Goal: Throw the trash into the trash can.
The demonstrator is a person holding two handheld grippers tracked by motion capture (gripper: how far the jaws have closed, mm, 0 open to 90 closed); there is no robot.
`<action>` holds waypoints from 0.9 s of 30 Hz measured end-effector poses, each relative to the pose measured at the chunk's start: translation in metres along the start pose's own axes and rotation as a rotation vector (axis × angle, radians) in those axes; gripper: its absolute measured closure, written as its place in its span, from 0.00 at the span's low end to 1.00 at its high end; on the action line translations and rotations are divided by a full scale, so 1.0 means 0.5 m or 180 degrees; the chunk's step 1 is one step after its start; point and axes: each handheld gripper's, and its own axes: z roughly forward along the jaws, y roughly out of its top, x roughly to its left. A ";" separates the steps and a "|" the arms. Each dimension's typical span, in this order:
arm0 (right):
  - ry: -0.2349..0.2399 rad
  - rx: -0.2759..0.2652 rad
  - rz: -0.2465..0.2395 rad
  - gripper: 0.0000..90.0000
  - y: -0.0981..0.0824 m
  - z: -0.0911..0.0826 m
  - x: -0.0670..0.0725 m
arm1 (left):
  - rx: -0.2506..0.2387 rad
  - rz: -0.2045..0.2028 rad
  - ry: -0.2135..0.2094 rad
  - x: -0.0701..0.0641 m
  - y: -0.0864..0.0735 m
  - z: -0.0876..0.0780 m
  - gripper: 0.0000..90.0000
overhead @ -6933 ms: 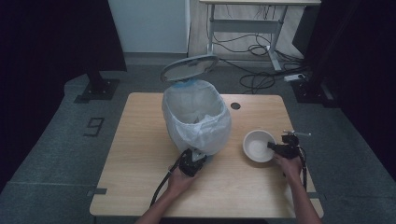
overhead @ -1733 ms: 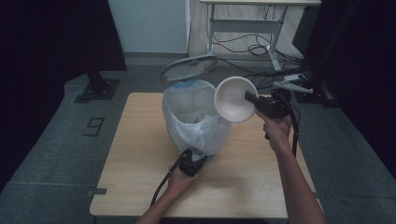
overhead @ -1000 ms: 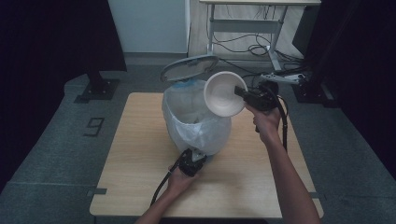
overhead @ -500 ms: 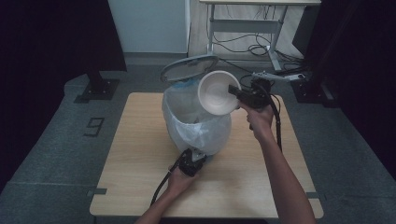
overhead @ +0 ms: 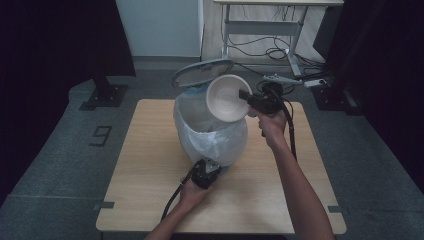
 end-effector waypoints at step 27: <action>0.0076 0.0122 -0.0106 0.95 0.021 0.087 0.050 | 0.0000 0.0004 -0.0002 0.001 0.000 0.000 1.00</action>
